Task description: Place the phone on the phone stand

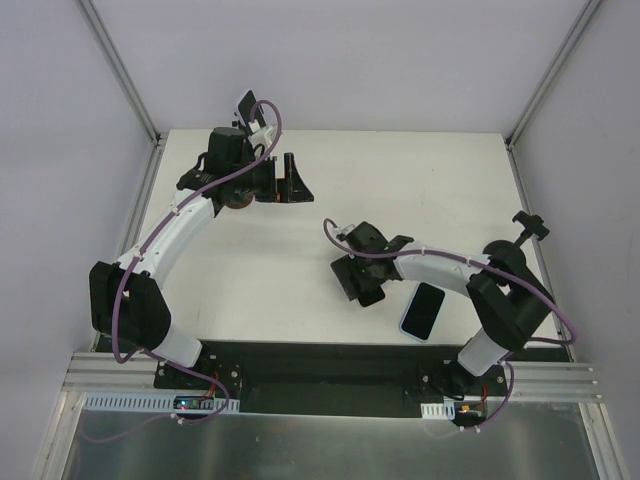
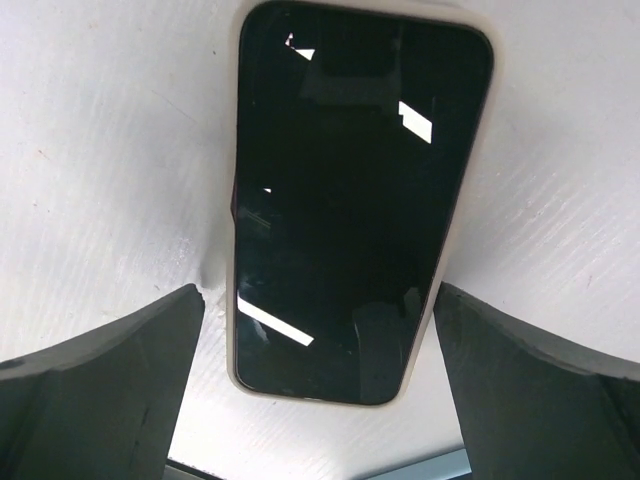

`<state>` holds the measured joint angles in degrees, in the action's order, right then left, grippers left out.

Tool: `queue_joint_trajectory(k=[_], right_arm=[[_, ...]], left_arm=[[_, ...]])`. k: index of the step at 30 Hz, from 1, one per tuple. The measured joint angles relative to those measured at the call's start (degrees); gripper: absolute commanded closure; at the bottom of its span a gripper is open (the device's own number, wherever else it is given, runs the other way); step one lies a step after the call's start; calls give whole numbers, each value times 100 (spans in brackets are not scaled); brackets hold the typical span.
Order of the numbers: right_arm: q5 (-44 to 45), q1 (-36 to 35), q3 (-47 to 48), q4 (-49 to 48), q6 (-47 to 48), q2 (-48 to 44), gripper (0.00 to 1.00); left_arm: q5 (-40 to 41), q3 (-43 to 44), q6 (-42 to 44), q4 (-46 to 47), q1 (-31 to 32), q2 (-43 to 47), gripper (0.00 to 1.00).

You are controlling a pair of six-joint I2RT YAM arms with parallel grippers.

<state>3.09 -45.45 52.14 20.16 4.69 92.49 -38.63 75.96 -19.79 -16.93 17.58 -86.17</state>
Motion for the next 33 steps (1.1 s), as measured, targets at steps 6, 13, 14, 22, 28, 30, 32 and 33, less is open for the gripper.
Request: queue_joint_trajectory(k=[6,13,14,22,28,30,32,33], right_arm=[[319,-195,437,321,-164,400,0],[380,-201,697,466,-341,616,8],[387,-201,715,481,-358,632,11],[529,-221,885,535,-407,750,70],[839,-431,11,-323,-297,70,99],[914,-483,-389,-544,-210,-323,99],[1003,-498,-774,-743,-109,-739,99],[1045,-498,-916,-807,-72,-905,100]], left_arm=[[-13,0,-4,4,0,0,6],[-24,0,-15,4,0,2,6],[-24,0,-17,4,0,2,6],[-39,0,-39,11,0,2,7],[-192,-39,-188,160,0,0,7],[-302,-98,-267,243,0,-7,11],[-446,-162,-393,356,0,-70,14],[-522,-181,-457,424,7,-133,15]])
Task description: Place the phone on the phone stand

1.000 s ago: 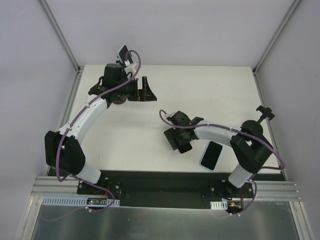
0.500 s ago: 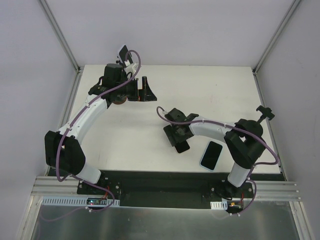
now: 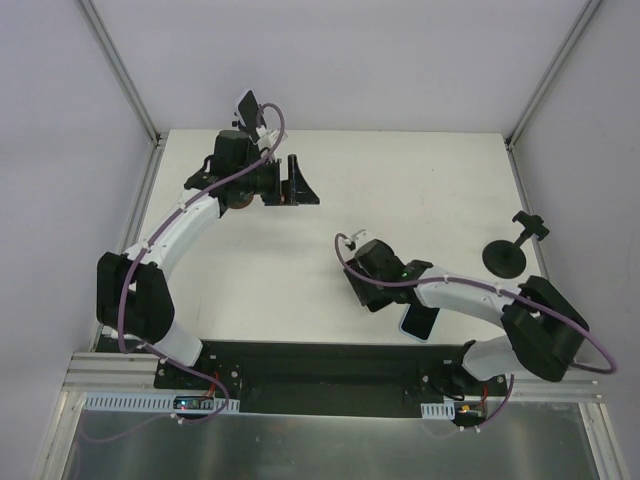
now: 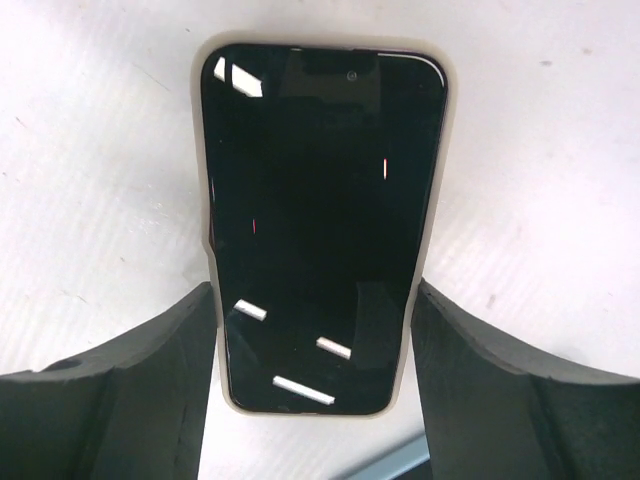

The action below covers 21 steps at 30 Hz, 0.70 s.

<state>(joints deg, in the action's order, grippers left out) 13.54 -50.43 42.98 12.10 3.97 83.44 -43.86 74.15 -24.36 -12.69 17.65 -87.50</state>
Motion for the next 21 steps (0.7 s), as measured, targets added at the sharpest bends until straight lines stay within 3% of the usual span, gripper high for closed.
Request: queue_joint_trajectory(k=[6,10,16,21], right_arm=[[164,52,-887,-560,345,-1255,99],[-28,179,-1132,-721,551,-1987,100],[-295,389,-1399,-802,743,-3097,99],[-599,446,-1397,-730,907,-3226,100]], left_arm=[[-549,-7,-234,291,387,-634,7],[-1005,-7,-267,354,863,-1080,8],[-1429,-4,-269,391,1311,-1386,17],[-1652,94,-267,413,1722,-1582,27]])
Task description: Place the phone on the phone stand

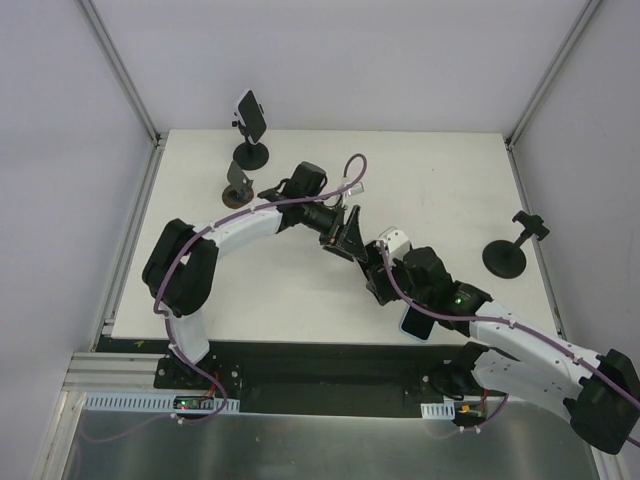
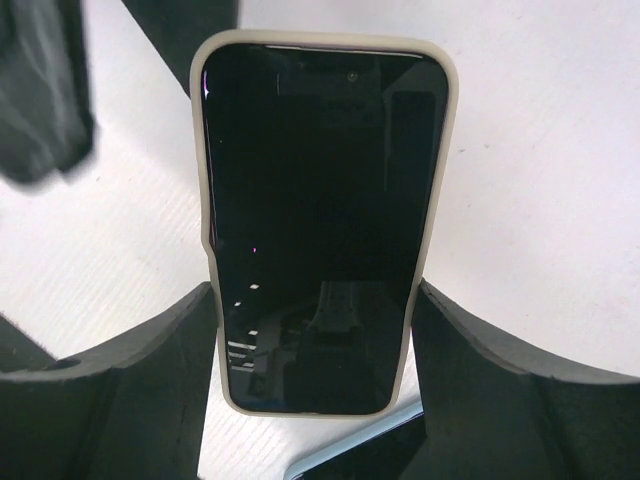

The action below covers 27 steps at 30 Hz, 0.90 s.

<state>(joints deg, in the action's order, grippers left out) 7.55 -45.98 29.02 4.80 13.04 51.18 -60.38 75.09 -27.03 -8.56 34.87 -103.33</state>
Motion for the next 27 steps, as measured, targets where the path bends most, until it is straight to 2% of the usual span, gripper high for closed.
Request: queue_joint_trajectory(k=[5,19,21,22,23,25,26,27], right_arm=[[-343,0,0,212,87,37,100],[-807,-9,260,264,160,223,100],[-804,-13,284,264,164,240,99],[-804,-20,293,269,168,249,92],[-763,-28,317,297,203,264,68],[-737,-39,356,337,251,308,40],[-737,-46,376,341,262,345,21],[-737,-50,389,352,269,380,14]], left_arm=[[-157,81,-11,59,271,-323,39],[-142,81,-46,59,243,-426,74],[-94,81,-35,55,243,-426,92],[-59,81,-20,42,243,-426,100],[28,81,4,-7,240,-426,100],[160,83,-9,-142,221,-426,100],[225,98,39,-229,219,-424,100],[273,125,94,-315,223,-424,100]])
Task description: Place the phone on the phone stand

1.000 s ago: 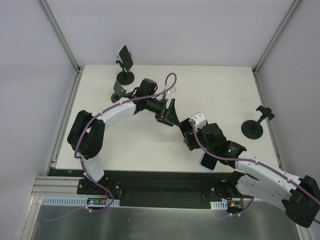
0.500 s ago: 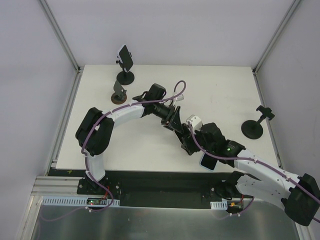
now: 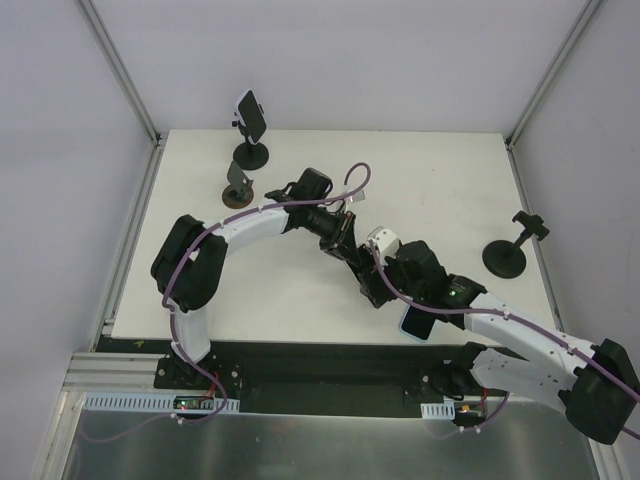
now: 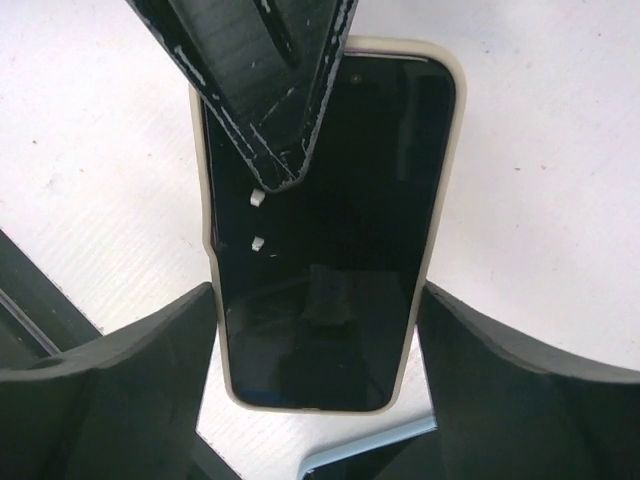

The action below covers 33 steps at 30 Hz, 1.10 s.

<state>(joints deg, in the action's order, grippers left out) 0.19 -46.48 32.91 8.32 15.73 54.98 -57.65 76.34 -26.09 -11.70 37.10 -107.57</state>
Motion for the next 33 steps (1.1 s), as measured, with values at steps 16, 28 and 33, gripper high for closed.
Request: queue_joint_trajectory(k=[16,28,33], right_arm=[[90,490,984,-175,-42,424,0],[-201,960,1110,-411,-546,1322,0],[-219,960,741,-592,-625,1117,0]], left_arm=[[2957,382,1810,-1593,-584,1438,100],[4640,861,2017,-1910,-2728,2227,100],[4774,1532,2385,-1923,-3056,1456,100]])
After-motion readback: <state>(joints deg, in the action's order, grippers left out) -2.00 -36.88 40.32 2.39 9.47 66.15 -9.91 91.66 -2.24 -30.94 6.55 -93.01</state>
